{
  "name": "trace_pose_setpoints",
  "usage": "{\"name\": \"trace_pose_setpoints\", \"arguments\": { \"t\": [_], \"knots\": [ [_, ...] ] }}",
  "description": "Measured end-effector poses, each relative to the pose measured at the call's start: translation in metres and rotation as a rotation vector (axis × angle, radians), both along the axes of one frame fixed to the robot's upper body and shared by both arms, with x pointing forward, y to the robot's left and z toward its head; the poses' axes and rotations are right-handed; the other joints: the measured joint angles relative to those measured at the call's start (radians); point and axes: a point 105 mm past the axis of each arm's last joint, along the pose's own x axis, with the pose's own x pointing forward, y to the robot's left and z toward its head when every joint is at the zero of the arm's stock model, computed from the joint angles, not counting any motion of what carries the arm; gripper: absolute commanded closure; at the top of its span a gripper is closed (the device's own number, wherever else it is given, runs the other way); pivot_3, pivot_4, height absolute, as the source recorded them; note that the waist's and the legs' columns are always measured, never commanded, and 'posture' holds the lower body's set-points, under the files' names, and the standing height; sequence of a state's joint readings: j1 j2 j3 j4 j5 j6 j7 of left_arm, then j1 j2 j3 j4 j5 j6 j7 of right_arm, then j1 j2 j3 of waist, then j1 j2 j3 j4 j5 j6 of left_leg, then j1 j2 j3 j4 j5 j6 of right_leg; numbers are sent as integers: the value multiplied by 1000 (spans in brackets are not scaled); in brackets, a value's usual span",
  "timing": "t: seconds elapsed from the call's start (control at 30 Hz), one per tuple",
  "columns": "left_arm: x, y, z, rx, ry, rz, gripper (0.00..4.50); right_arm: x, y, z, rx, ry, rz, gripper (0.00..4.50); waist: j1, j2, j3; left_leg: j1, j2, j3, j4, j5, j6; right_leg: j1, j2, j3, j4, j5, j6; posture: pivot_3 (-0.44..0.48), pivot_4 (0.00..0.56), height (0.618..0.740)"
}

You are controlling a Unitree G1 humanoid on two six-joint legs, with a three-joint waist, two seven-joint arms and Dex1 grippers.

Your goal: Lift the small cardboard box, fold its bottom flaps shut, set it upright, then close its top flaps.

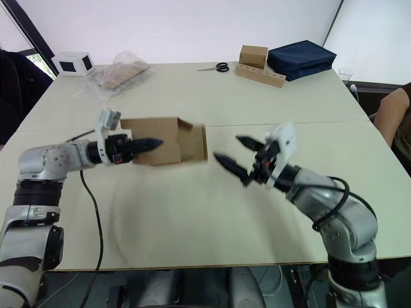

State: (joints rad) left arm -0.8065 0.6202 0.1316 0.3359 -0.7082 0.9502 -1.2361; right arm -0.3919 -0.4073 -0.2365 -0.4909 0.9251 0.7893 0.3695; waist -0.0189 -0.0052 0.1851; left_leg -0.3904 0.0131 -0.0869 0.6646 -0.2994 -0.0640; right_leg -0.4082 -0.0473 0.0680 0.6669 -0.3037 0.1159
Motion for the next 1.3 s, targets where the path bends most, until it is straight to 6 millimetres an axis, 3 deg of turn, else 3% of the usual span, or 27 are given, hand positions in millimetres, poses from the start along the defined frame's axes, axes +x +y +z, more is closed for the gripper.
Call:
{"name": "trace_pose_setpoints", "arguments": {
  "t": [0.1,0.17,0.4,0.57,0.93,1.3],
  "knots": [
    [-2,-10,38,2,-180,-38,4500,13,5,42,228,-49,20,669,-3,1,0,0,0,0,0,1,-1,-1,0,0,0,0,0,0,150,740],
    [-2,-15,53,0,-263,-52,4500,22,8,63,329,-73,25,1408,-6,1,0,0,0,1,-1,1,-2,-1,0,0,0,0,0,0,150,740],
    [1,-21,67,-6,-366,-74,4500,46,17,77,346,-79,3,4328,-29,2,0,-1,0,1,-1,1,-1,-2,0,0,1,0,0,0,150,740],
    [-2,-26,71,-11,-391,-113,4500,43,33,86,300,-125,56,4428,-52,2,0,-1,0,1,-2,1,-1,-2,0,0,0,0,0,0,150,740],
    [-4,-28,71,-27,-387,-135,4500,37,59,70,195,-109,130,4428,-52,2,0,-1,0,0,-2,1,-1,-2,0,0,1,0,0,0,150,740],
    [-7,-37,71,-84,-356,-178,4500,33,78,62,213,-68,183,4428,-53,2,0,-1,0,0,-2,1,-1,-3,0,0,1,0,0,0,150,740]
  ]
}}
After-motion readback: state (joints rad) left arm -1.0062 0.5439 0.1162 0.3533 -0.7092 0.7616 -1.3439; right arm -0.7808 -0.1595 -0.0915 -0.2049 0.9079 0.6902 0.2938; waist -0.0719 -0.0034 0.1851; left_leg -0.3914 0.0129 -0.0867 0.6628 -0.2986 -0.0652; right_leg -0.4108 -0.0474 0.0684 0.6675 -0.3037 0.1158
